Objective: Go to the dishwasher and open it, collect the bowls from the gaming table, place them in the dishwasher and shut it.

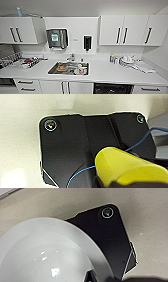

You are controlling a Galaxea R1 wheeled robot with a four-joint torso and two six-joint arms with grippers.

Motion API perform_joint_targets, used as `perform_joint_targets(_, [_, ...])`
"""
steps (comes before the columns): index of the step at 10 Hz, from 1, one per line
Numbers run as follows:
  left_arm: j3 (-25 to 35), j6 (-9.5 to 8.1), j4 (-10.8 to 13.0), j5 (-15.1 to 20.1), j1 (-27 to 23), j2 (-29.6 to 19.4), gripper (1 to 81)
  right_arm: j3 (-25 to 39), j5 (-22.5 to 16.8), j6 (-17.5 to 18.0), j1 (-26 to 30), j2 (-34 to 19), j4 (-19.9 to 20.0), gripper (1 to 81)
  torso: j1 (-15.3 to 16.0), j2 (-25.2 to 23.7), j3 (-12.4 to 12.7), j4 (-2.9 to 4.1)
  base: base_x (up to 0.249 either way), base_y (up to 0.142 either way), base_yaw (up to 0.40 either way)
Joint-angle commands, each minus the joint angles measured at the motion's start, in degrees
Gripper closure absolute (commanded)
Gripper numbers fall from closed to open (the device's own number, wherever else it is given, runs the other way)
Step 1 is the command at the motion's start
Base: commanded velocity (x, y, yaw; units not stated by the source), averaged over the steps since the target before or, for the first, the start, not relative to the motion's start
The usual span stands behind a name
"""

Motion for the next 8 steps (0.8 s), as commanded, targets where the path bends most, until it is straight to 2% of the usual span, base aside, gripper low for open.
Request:
perform_joint_targets(1, [0.04,0.42,0.45,2.54,-3.12,-0.11,81.1,0.25,-2.73,0.1,2.84,-0.25,-0.1,81.1,0.0,0.0,0.0,0.0,0.162,0.0,0.0])
perform_joint_targets(5, [0.04,0.42,0.45,2.63,-3.12,-0.11,81.1,0.25,-2.73,0.01,2.83,-0.25,-0.19,81.1,0.05,0.02,0.0,0.0,0.137,0.0,0.0])
perform_joint_targets(8, [0.04,0.42,0.45,2.63,-3.2,-0.11,81.1,0.51,-2.82,0.01,2.75,-0.6,-0.28,81.1,0.02,0.0,0.0,0.0,0.027,0.0,0.0])
